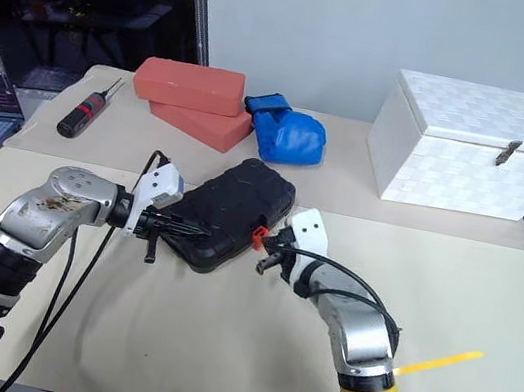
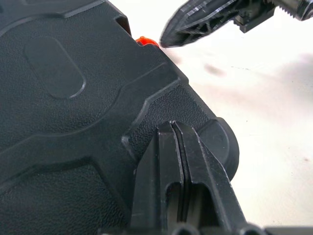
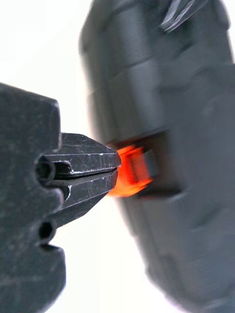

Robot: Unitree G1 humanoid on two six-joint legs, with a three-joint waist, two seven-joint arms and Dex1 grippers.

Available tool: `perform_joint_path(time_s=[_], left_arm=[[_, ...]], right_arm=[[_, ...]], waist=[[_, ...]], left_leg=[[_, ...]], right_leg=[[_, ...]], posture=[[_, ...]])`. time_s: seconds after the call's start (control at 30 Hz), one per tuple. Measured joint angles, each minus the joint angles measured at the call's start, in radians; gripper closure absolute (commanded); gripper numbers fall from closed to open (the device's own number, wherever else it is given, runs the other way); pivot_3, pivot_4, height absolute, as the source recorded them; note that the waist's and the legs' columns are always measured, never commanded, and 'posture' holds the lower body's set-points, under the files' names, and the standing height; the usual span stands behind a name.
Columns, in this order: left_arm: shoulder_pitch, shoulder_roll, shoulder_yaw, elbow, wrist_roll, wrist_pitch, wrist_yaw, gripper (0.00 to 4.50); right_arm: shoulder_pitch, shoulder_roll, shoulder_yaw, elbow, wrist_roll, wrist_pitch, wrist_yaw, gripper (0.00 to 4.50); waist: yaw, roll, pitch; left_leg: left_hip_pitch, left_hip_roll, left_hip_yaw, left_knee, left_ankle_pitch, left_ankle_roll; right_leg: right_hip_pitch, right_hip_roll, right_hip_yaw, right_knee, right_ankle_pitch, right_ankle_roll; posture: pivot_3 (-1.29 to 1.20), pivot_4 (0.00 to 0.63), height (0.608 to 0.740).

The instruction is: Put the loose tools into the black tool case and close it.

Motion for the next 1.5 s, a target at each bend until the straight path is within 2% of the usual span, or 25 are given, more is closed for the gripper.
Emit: perform_joint_path(time_s=[0.2, 0.33, 0.6, 0.87, 0.97, 1.27, 1.5], left_arm=[[-0.001, 0.0, -0.002, -0.013, 0.01, 0.013, 0.01, 4.44], [-0.002, -0.004, -0.001, -0.017, 0.011, 0.021, 0.013, 4.44], [0.005, -0.004, 0.0, -0.023, 0.012, 0.029, 0.018, 4.44], [0.016, -0.004, 0.001, -0.034, 0.012, 0.036, 0.035, 4.44], [0.018, -0.005, 0.001, -0.04, 0.012, 0.038, 0.035, 4.44], [0.025, -0.01, 0.003, -0.056, 0.011, 0.038, 0.032, 4.44], [0.024, -0.01, 0.003, -0.049, 0.011, 0.038, 0.033, 4.44]], right_arm=[[0.003, -0.026, 0.043, -0.037, 0.001, 0.03, 0.012, 4.5], [-0.027, 0.03, 0.113, 0.085, -0.04, 0.017, -0.031, 4.5], [-0.07, 0.128, 0.122, 0.257, -0.078, -0.169, -0.085, 4.5], [-0.064, 0.143, 0.126, 0.319, -0.106, -0.285, -0.092, 4.5], [-0.057, 0.129, 0.13, 0.305, -0.121, -0.278, -0.091, 4.5], [0.031, 0.068, 0.099, 0.091, -0.089, -0.125, -0.066, 4.5], [-0.009, 0.091, 0.082, 0.128, -0.088, -0.09, -0.096, 4.5]], waist=[[-0.003, 0.0, 0.0], [-0.004, 0.0, 0.0], [-0.01, 0.0, 0.0], [-0.011, 0.0, 0.0], [-0.01, 0.0, 0.0], [-0.005, 0.0, 0.0], [-0.007, 0.0, 0.0]], left_leg=[[0.001, 0.0, 0.0, 0.0, 0.0, 0.0], [0.001, 0.0, 0.0, 0.0, 0.0, 0.0], [0.002, 0.0, 0.0, 0.0, 0.0, 0.0], [0.002, 0.0, 0.0, 0.0, 0.001, 0.001], [0.002, 0.0, 0.0, 0.0, 0.001, 0.001], [0.0, 0.0, 0.0, -0.002, 0.0, 0.001], [0.001, 0.0, 0.0, -0.002, 0.0, 0.001]], right_leg=[[0.001, 0.0, 0.0, 0.0, 0.0, 0.0], [0.0, 0.0, 0.0, 0.0, 0.0, 0.0], [0.001, 0.0, 0.001, -0.001, 0.001, 0.0], [0.0, 0.0, 0.001, 0.0, 0.002, -0.006], [0.001, 0.0, 0.001, -0.001, 0.002, -0.005], [0.0, 0.0, 0.0, -0.004, 0.001, 0.001], [0.001, 0.0, 0.0, -0.004, -0.002, -0.006]], posture=[[0.0, 0.15, 0.74], [0.0, 0.15, 0.74], [0.0, 0.15, 0.74], [0.0, 0.15, 0.74], [0.0, 0.15, 0.74], [0.0, 0.15, 0.74], [0.0, 0.15, 0.74]])
